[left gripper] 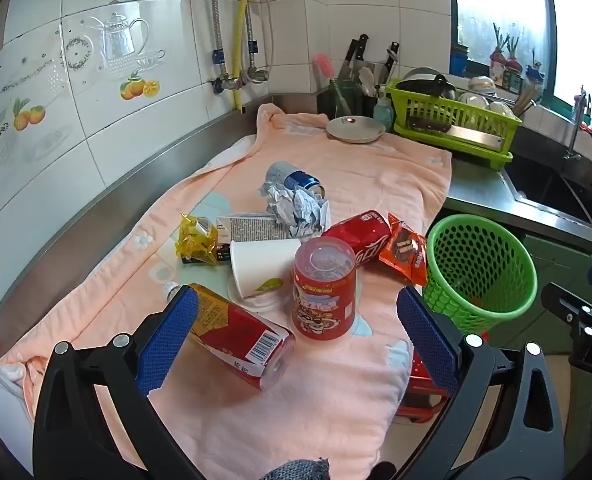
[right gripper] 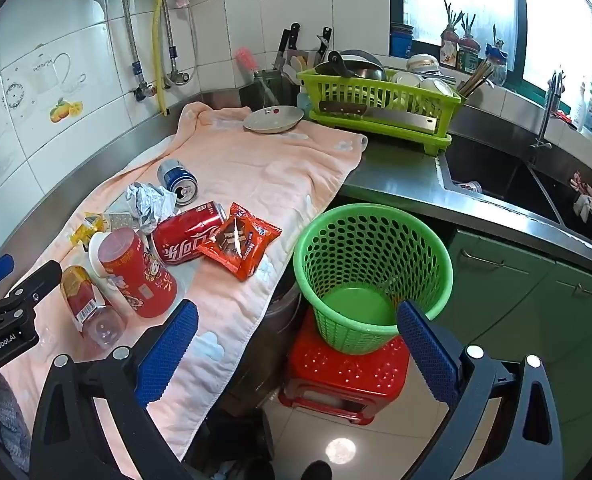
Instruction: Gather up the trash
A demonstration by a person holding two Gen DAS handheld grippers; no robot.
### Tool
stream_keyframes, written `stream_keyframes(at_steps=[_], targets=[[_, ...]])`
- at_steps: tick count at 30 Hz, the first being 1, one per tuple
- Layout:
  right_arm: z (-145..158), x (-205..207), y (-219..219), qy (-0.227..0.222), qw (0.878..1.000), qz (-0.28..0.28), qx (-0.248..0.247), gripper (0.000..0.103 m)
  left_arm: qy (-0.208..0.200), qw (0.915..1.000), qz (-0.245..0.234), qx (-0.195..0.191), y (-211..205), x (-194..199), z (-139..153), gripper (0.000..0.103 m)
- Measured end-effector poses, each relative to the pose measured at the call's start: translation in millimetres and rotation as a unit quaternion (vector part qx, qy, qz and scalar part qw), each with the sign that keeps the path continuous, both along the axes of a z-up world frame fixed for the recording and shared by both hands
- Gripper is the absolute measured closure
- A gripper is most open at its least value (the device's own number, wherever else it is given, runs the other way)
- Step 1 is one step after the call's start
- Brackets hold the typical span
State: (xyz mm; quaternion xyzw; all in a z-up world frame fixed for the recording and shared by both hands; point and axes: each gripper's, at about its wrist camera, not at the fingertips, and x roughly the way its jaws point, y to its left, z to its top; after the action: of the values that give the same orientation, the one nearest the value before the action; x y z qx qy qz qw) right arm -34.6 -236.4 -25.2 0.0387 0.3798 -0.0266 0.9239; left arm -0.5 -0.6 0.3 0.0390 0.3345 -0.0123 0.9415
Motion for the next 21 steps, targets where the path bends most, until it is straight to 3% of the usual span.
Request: stream_keyframes(at_steps=[21], targets=[[-3.4,4.9,5.9,0.003,1.000,0.010,0.006,0.007,0.008,0.9999,0.008,-0.003,4.4,0.9,-3.5,0.005]])
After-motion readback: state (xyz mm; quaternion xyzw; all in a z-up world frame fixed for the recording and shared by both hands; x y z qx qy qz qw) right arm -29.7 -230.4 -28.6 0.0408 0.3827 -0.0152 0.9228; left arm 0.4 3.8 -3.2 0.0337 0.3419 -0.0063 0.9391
